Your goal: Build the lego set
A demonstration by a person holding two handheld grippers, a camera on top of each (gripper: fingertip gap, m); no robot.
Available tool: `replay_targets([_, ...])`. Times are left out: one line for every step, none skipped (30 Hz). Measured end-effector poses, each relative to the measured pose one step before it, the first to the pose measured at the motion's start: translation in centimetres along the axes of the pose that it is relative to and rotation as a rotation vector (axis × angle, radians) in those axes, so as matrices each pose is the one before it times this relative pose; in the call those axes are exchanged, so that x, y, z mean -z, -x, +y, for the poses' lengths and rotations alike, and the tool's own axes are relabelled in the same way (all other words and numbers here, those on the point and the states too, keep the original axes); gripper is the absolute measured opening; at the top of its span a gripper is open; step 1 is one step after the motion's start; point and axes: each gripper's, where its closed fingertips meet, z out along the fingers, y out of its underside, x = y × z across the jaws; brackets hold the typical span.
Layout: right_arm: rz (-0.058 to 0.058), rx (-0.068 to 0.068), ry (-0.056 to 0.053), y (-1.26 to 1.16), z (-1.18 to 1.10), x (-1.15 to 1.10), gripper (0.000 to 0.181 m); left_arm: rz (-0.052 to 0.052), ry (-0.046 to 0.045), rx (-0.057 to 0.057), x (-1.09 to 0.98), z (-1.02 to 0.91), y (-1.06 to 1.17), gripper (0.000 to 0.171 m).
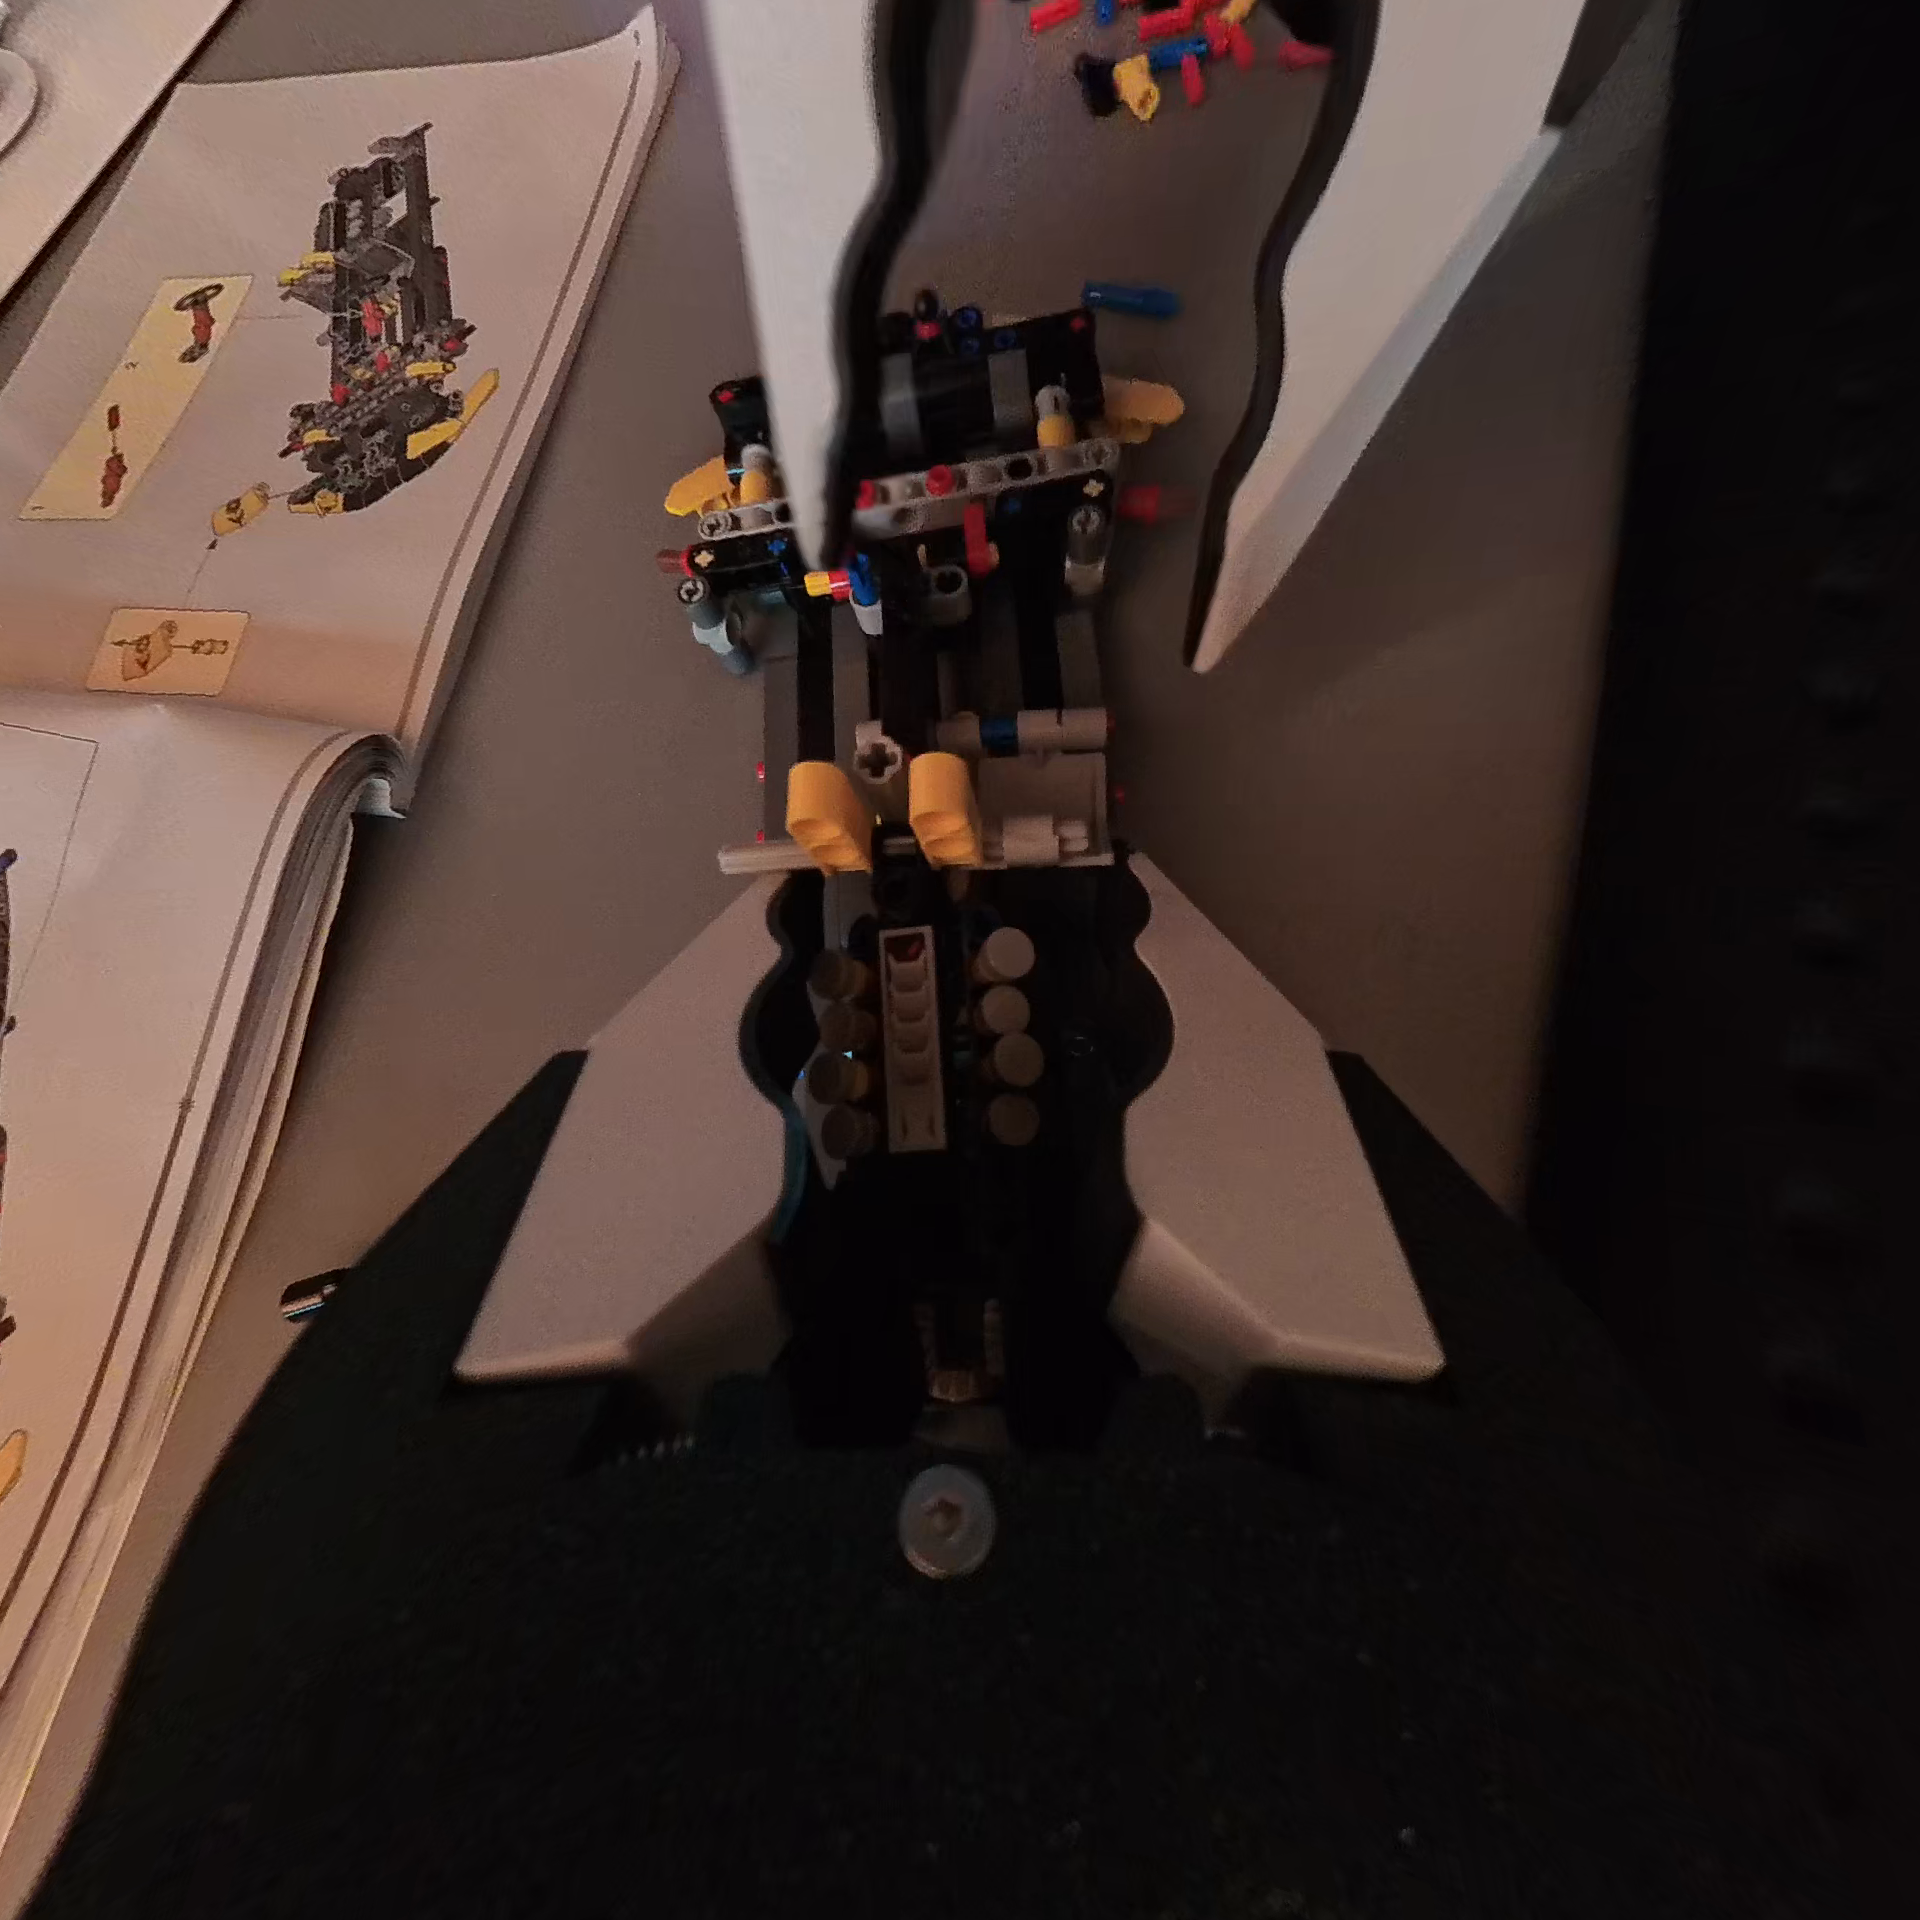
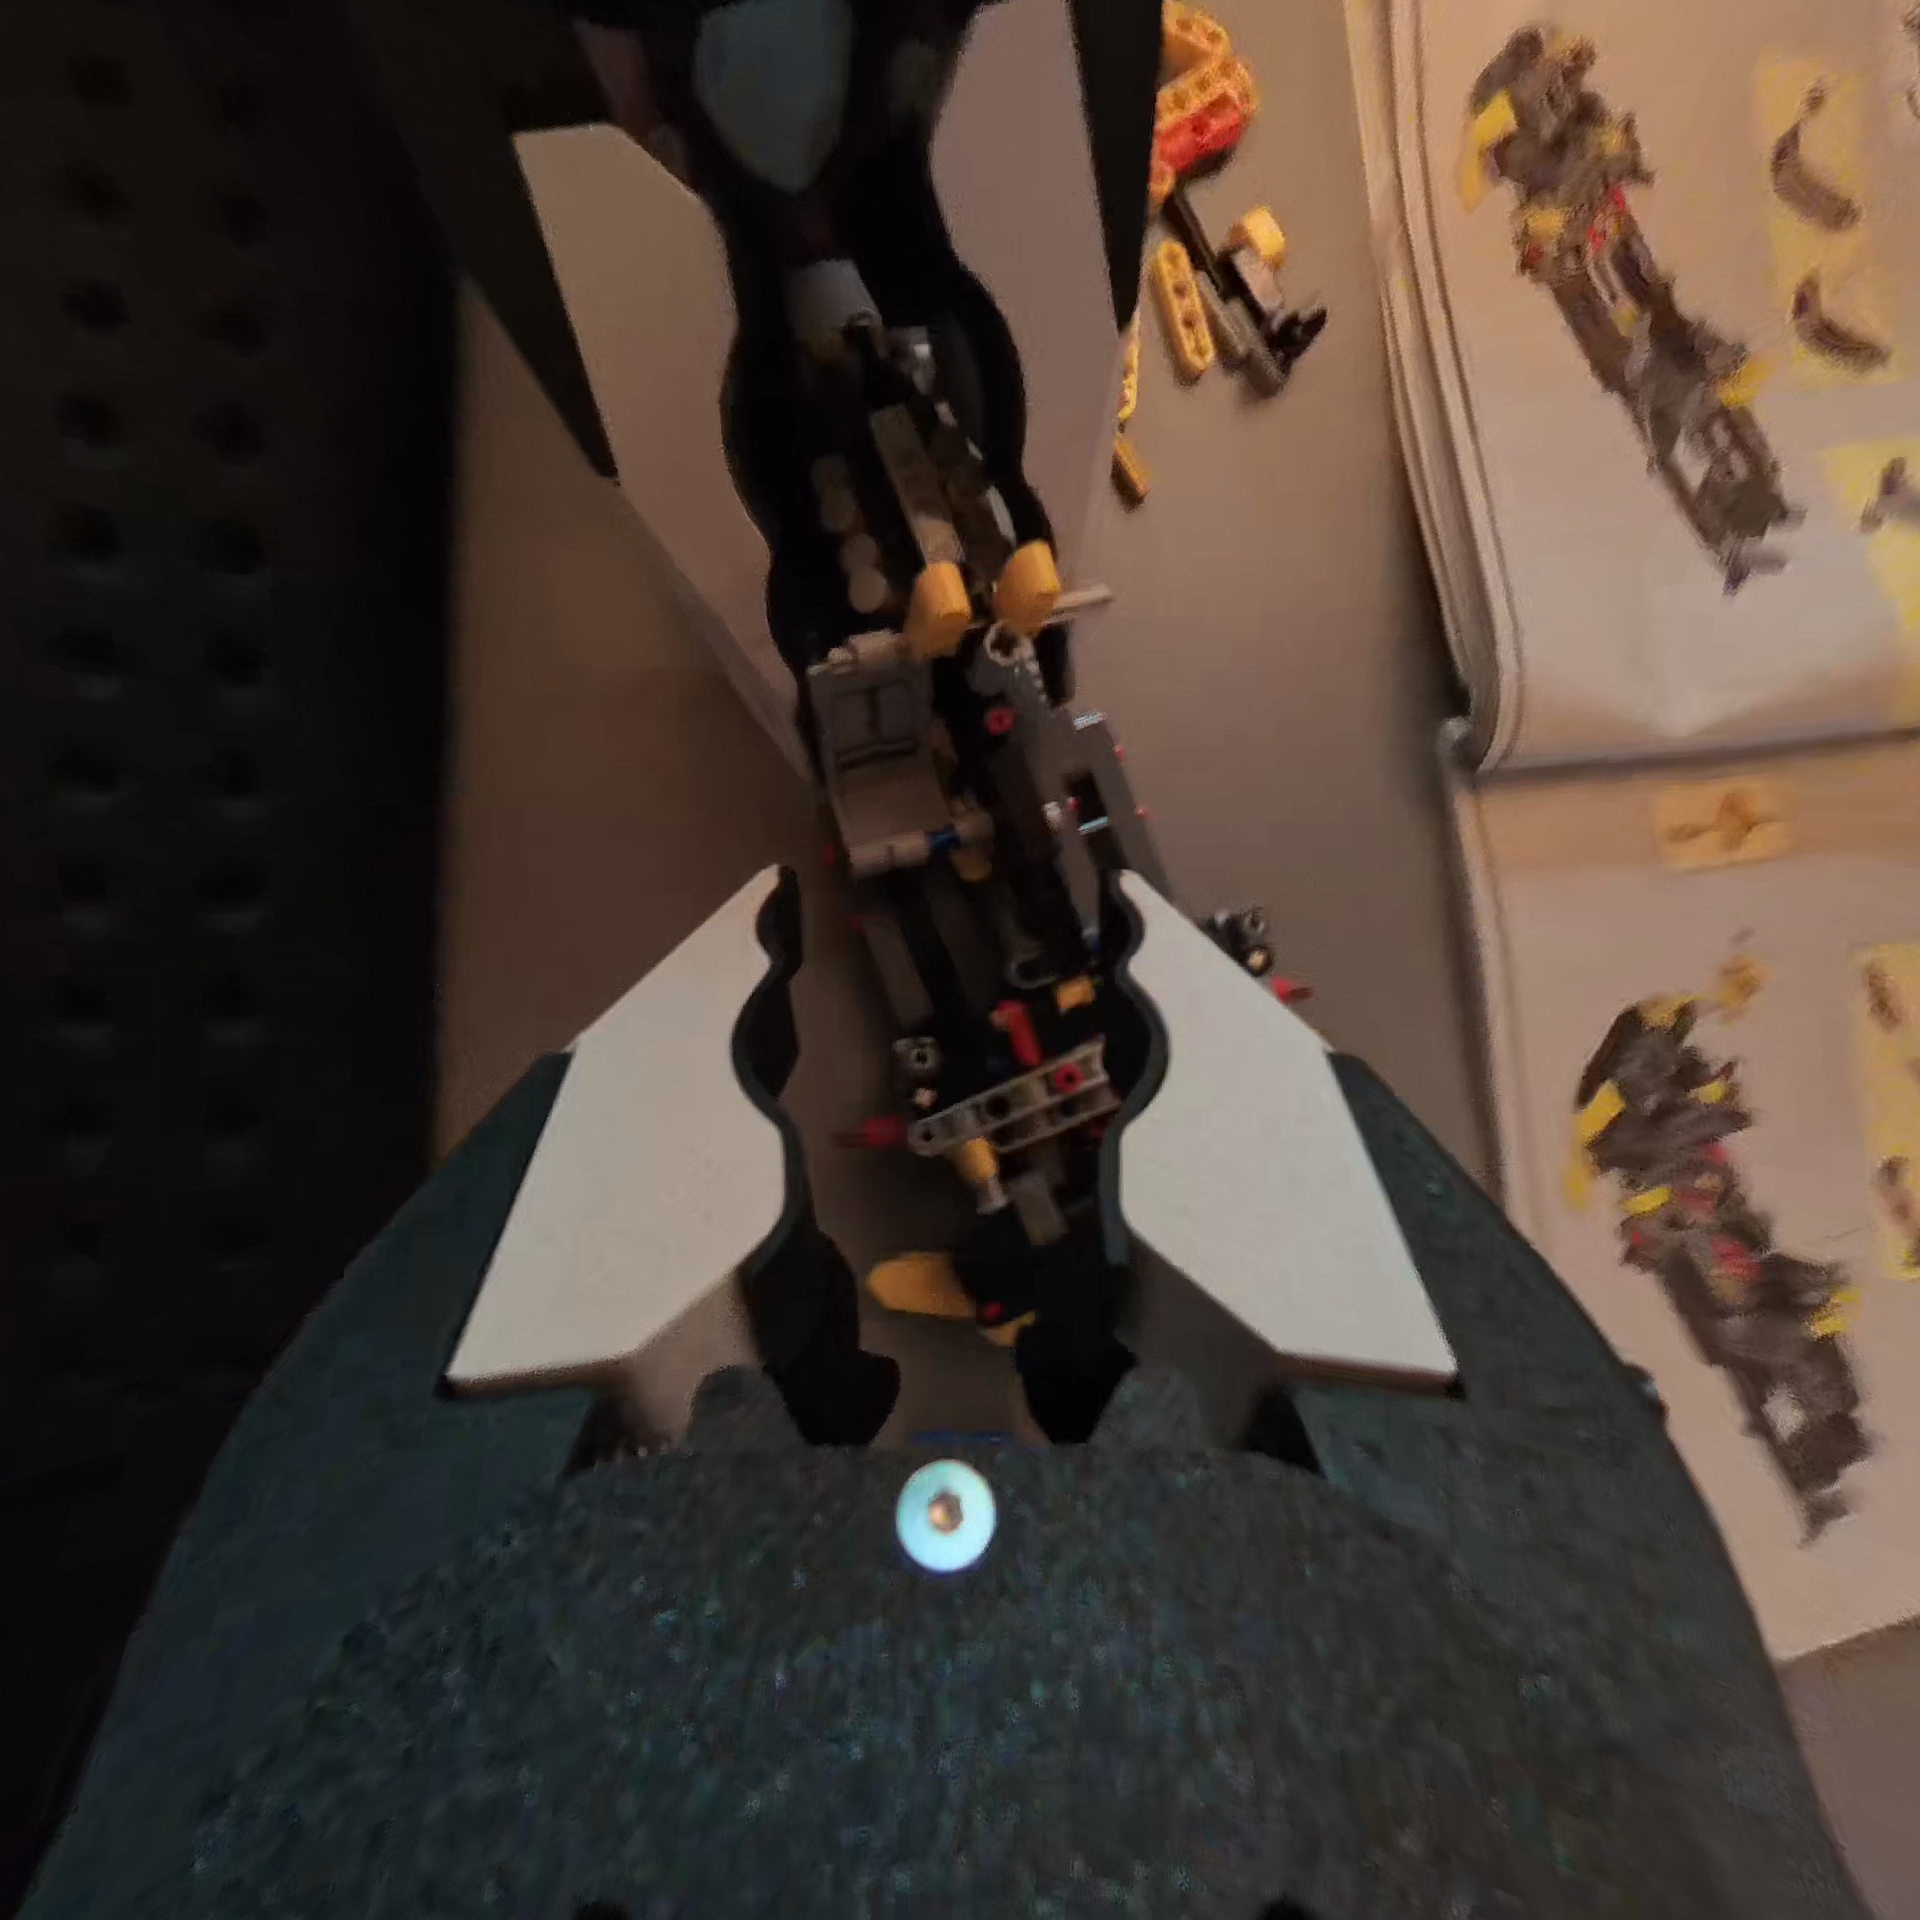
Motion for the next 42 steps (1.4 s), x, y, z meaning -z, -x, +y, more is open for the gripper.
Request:
replay_targets([-0.0249,0.0429,0.0035,-0.062,-0.443,-0.099,0.061,-0.0001,0.00004,0.0003,0.003,0.004,0.007,0.049])
replay_targets([-0.0385,0.0262,-0.002,0.077,-0.374,-0.417,0.065,0.0004,0.00012,0.0009,-0.004,0.0,0.001,0.049])
replay_targets([-0.0441,0.0162,0.0241,0.127,0.235,-0.759,0.07,0.0,0.00017,0.0004,0.004,0.006,0.006,0.049])
replay_targets([-0.0205,0.0122,0.0517,-0.234,0.72,-0.89,0.072,-0.0002,0.00022,0.0003,-0.006,-0.002,0.005,0.049])
replay_targets([-0.0105,0.0108,0.0363,-0.274,0.55,-0.725,0.07,-0.0002,0.00001,0.0001,0.0,0.0,0.003,0.049])
replay_targets([-0.02,0.0107,0.0016,0.036,0.059,-0.381,0.062,-0.0007,-0.00014,-0.0007,0.004,0.0,0.001,0.049])
replay_targets([-0.0189,0.0043,-0.0271,0.117,-0.35,-0.056,0.054,-0.0014,-0.00008,-0.0003,0.007,0.004,0.017,0.049])
replay_targets([-0.0193,-0.0012,-0.0195,0.136,-0.24,0.033,0.05,0.0006,-0.00008,0.0012,-0.003,0.001,0.005,0.049])
replay_targets([-0.011,0.0019,-0.0038,-0.005,0.053,0.012,0.05,0.0015,0.00068,0.0013,-0.012,0.001,0.0,0.05])
replay_targets([-0.0122,-0.0013,-0.0087,0.021,-0.006,0.042,0.049,0.0031,0.0001,-0.0014,-0.004,-0.006,-0.05,0.05])
replay_targets([-0.0114,0.0001,-0.0045,0.033,0.021,0.024,0.049,0.0045,0.00041,-0.0018,-0.018,-0.003,-0.073,0.05])
replay_targets([-0.007,0.0055,0.0007,0.015,0.008,0.003,0.049,0.0028,0.00068,-0.0013,-0.01,-0.007,-0.053,0.05])
replay_targets([-0.0067,0.0063,0.0045,0.038,0.019,-0.017,0.049,0.0035,0.0008,0.0007,-0.006,0.004,-0.036,0.05])
replay_targets([-0.0091,0.0086,0.0063,0.034,-0.011,0.0,0.049,0.0024,0.00081,0.0026,-0.015,0.001,-0.008,0.05])
replay_targets([-0.0073,0.0057,0.0054,0.001,0.004,0.009,0.048,0.0003,0.00041,0.0021,-0.003,0.006,0.017,0.05])
replay_targets([-0.0057,0.0035,0.0022,-0.021,-0.018,-0.001,0.048,-0.0011,0.00058,0.0035,0.003,0.002,0.05,0.05])
replay_targets([-0.0026,0.0039,-0.0019,-0.036,-0.021,-0.022,0.048,-0.0009,0.00091,0.0028,-0.017,-0.002,0.029,0.05])
replay_targets([-0.0059,-0.0051,-0.0017,0.011,-0.022,0.011,0.048,-0.0005,0.00073,-0.0014,-0.032,-0.014,-0.029,0.05])
replay_targets([-0.0038,-0.0061,-0.0047,-0.025,-0.036,-0.005,0.048,-0.0005,0.00082,-0.0008,-0.019,-0.014,-0.014,0.05])
replay_targets([0.0026,0.0017,-0.008,0.005,-0.025,-0.019,0.048,0.0024,-0.00018,0.0002,-0.022,-0.006,-0.028,0.05])
replay_targets([0.0002,-0.0002,-0.0067,0.02,-0.016,-0.003,0.048,0.0021,0.00008,0.0016,-0.023,-0.014,-0.005,0.049])
replay_targets([-0.0069,-0.002,-0.0063,0.047,-0.024,0.005,0.049,0.0009,-0.0002,0.0003,-0.002,-0.016,-0.01,0.049])
replay_targets([-0.0069,0.0014,-0.0075,0.014,-0.021,-0.002,0.049,0.0,0.00004,-0.0018,-0.008,-0.01,-0.014,0.049])
replay_targets([-0.0131,-0.0047,-0.0037,0.005,-0.02,-0.002,0.049,0.0004,-0.00024,-0.0016,0.0,-0.005,-0.016,0.05])
replay_targets([-0.0145,-0.0097,-0.0019,-0.002,-0.015,0.029,0.049,0.001,0.00005,0.0012,-0.001,0.002,0.0,0.049])
replay_targets([-0.0046,0.0063,-0.0018,-0.012,0.014,0.001,0.049,0.0025,-0.0001,0.001,0.005,0.006,-0.024,0.049])
replay_targets([-0.0016,0.0131,0.0002,0.015,0.03,0.014,0.049,0.0003,-0.0001,-0.001,-0.003,-0.005,-0.006,0.049])
replay_targets([0.0009,0.0125,0.0013,0.001,0.019,-0.006,0.049,0.001,-0.0002,-0.0012,0.007,0.001,-0.032,0.049])
replay_targets([0.0013,0.0123,0.0,0.021,0.019,-0.005,0.049,0.0047,-0.00043,-0.0006,0.004,0.0,-0.066,0.049])
replay_targets([0.0035,0.015,-0.0023,-0.006,0.014,-0.027,0.049,0.0035,0.00034,0.0009,0.007,-0.001,-0.032,0.05])
replay_targets([0.0124,0.0215,-0.0005,-0.059,0.033,-0.038,0.048,0.0038,0.00007,0.0026,-0.002,0.004,-0.027,0.05])
replay_targets([0.0127,0.0221,0.0036,-0.012,0.035,-0.024,0.048,0.0002,-0.00032,-0.0001,-0.002,-0.005,-0.001,0.051])
replay_targets([0.0085,0.0123,0.0013,-0.013,0.013,-0.021,0.048,-0.0021,-0.00066,-0.0028,-0.005,-0.016,-0.004,0.051])
replay_targets([0.004,0.0036,-0.0049,-0.021,-0.002,-0.014,0.048,-0.0016,-0.00037,0.0014,-0.004,-0.003,0.035,0.051])
replay_targets([-0.0024,-0.0117,-0.0062,0.005,-0.018,0.005,0.048,-0.0006,0.00016,0.0047,0.006,0.003,0.052,0.05])
replay_targets([0.0009,0.0,-0.0068,-0.006,-0.02,-0.001,0.048,0.0002,-0.00015,0.0014,-0.002,0.0,0.01,0.05])
replay_targets([-0.002,-0.0009,-0.0097,0.021,-0.021,0.004,0.048,-0.0011,-0.00015,-0.0014,-0.002,-0.007,-0.006,0.051])
replay_targets([-0.0125,-0.0161,-0.0175,0.021,-0.05,0.031,0.048,-0.0024,0.00049,0.0007,0.011,0.012,0.024,0.051])
replay_targets([-0.0239,-0.0387,-0.0292,0.001,-0.121,0.056,0.049,-0.0079,0.00065,0.0038,0.015,0.01,0.125,0.05])
replay_targets([-0.0191,-0.0557,-0.0266,-0.111,-0.112,0.094,0.049,-0.0138,-0.00092,0.0061,0.003,0.009,0.261,0.049])
replay_targets([0.0051,-0.0388,-0.009,-0.202,-0.01,0.099,0.049,-0.0077,-0.00078,0.0036,-0.004,-0.01,0.182,0.048])
replay_targets([0.0152,-0.0241,0.0055,-0.094,0.064,0.048,0.05,-0.0031,0.00043,-0.0037,-0.018,0.006,0.009,0.048])
